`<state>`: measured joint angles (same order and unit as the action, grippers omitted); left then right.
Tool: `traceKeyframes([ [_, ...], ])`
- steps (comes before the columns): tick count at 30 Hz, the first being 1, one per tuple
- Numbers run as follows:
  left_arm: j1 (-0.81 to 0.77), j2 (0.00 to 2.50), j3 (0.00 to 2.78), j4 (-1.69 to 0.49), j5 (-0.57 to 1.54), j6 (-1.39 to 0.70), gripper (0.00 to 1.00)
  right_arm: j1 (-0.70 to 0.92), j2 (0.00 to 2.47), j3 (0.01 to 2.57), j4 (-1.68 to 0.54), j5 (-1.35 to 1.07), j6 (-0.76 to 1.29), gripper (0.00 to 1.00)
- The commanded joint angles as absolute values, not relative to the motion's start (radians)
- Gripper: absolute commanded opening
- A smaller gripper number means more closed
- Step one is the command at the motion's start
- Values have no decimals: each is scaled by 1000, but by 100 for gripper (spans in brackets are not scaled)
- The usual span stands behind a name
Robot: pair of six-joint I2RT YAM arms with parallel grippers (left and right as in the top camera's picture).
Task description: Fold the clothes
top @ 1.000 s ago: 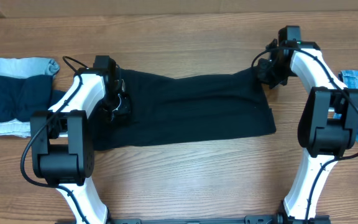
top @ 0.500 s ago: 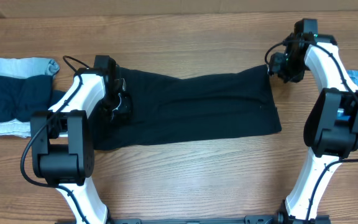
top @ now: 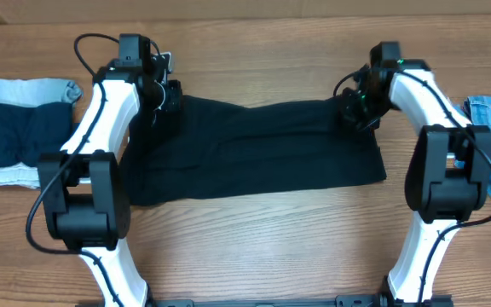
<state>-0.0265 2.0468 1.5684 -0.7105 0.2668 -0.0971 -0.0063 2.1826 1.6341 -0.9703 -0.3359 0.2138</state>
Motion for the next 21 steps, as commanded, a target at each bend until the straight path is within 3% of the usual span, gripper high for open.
traceKeyframes([
  [1,-28,2142,1548,-653,289,-81,19,-4,2153,1568,-897,-283,270,4],
  [12,15,2265,1549,-562,274,-162,8,-47,2153,1554,-984,221,262,4],
  [21,33,2264,1558,-578,287,-153,9,-115,2152,1585,-934,234,212,4],
])
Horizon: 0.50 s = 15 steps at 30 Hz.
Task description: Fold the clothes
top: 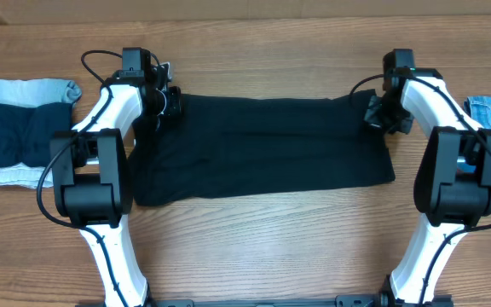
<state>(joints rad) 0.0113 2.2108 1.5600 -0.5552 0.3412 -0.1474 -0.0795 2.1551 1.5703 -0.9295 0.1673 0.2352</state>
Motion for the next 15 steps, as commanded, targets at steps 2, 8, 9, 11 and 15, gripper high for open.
traceKeyframes([
  [2,34,2259,1591,-614,290,-143,9,-115,2143,1628,-966,168,182,8],
  [8,33,2190,1924,-852,369,-104,23,-115,2071,1796,-1114,-49,152,23],
  [9,33,2171,1985,-911,387,-104,26,-115,2061,1813,-1144,-110,152,26],
  [11,28,2140,2053,-1009,393,-109,29,-112,2049,1821,-1180,-204,152,29],
  [15,-1,2063,2078,-1284,182,-149,15,-82,2046,1819,-1259,-342,101,30],
])
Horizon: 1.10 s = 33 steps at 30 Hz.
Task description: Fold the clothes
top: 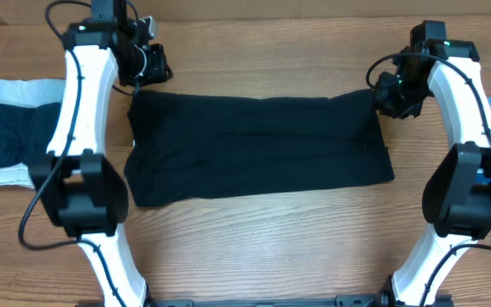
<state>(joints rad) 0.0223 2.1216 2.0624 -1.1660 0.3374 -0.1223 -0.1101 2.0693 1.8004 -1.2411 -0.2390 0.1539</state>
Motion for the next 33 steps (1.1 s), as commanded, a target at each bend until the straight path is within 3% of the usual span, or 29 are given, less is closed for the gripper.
traceKeyframes([
  [1,-6,2045,2078,-1328,138,-159,14,-71,2046,1819,-1266,-342,80,33],
  [7,-7,1835,2078,-1482,10,-188,17,-31,2046,1819,-1247,-342,70,39],
  [13,-7,1686,2078,-1559,-92,-242,35,-71,2046,1819,-1243,-342,70,58],
  [17,-7,1712,1981,-1517,-45,-252,43,-143,2046,1819,-1249,-342,90,64],
  [20,-7,1728,1860,-1416,57,-243,38,-204,2046,1819,-1285,-343,102,64],
  [23,-16,1729,1766,-1295,163,-207,39,-246,2046,1819,-1402,-329,104,52],
  [24,-23,1729,1745,-1257,161,-201,41,-249,2046,1819,-1436,-292,104,52],
  [28,-41,1729,1734,-1216,160,-141,52,-223,2050,1735,-1406,-148,104,64],
  [33,-62,1730,1704,-1170,159,-112,55,-230,2054,1601,-1258,-105,105,64],
])
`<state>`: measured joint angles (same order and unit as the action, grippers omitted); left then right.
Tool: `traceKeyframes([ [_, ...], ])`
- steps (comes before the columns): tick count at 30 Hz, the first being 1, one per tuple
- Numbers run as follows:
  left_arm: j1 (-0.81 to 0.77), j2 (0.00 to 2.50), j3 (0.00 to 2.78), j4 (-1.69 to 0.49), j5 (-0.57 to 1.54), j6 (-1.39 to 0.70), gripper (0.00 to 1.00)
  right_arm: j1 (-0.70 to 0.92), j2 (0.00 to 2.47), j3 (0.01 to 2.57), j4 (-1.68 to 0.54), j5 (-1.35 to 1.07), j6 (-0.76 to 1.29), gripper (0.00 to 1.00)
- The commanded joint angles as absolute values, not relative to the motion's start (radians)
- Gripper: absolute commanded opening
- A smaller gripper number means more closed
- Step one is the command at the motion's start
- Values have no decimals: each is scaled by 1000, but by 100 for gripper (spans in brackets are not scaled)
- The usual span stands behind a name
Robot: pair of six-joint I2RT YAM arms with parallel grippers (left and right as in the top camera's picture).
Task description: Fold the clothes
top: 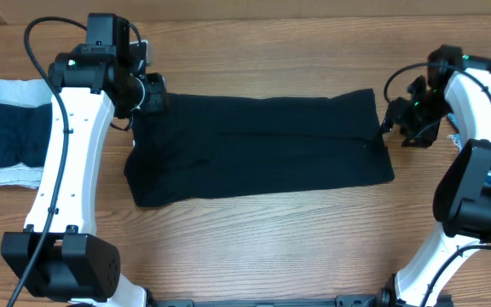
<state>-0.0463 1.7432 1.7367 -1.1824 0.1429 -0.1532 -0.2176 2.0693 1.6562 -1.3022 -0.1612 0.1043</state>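
Note:
A black garment [258, 149] lies spread flat as a wide rectangle across the middle of the wooden table. My left gripper [147, 95] is at its far left corner, right at the cloth's edge; the overhead view does not show how its fingers stand. My right gripper [399, 122] hangs just off the garment's right edge, apart from the cloth, with its fingers spread and nothing between them.
A pile of folded clothes [7, 136], dark navy on light blue and white, lies at the table's left edge. A bit of blue denim shows at the right edge, behind the right arm.
My left gripper has come down from beyond the far left corner to that corner. My right gripper has moved from the far right corner to just off the right edge. The garment lies the same.
Both grippers were on the far corners of a rumpled, narrower black garment. Then they stood wider apart with the cloth stretched flatter. Then both were off the far edge, the garment flat. Now the left is at its corner and the right is beside the right edge.

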Motion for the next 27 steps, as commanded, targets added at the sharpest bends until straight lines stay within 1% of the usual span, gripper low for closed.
traceKeyframes([
  [1,-66,1730,1689,-1168,158,-111,54,-233,2054,1573,-1227,-109,104,63],
  [4,-67,1730,1634,-1148,162,-112,54,-229,2054,1486,-1142,-142,104,58],
  [9,-68,1730,1535,-1086,182,-113,54,-223,2053,1447,-1057,-182,104,32],
  [11,-69,1730,1503,-1064,184,-121,54,-223,2053,1447,-1049,-216,104,18],
  [12,-69,1730,1490,-1056,184,-132,55,-223,2050,1449,-1051,-230,104,14],
  [14,-69,1730,1482,-1053,185,-138,55,-223,2032,1449,-1043,-230,104,11],
  [16,-69,1730,1482,-1048,185,-138,56,-223,2008,1449,-1028,-230,104,10],
  [23,-73,1730,1482,-1016,189,-147,59,-223,1965,1449,-980,-231,104,10],
  [25,-73,1730,1482,-1011,207,-147,59,-223,1964,1449,-965,-295,65,11],
  [27,-73,1730,1482,-1010,208,-147,60,-223,1964,1449,-938,-305,55,13],
])
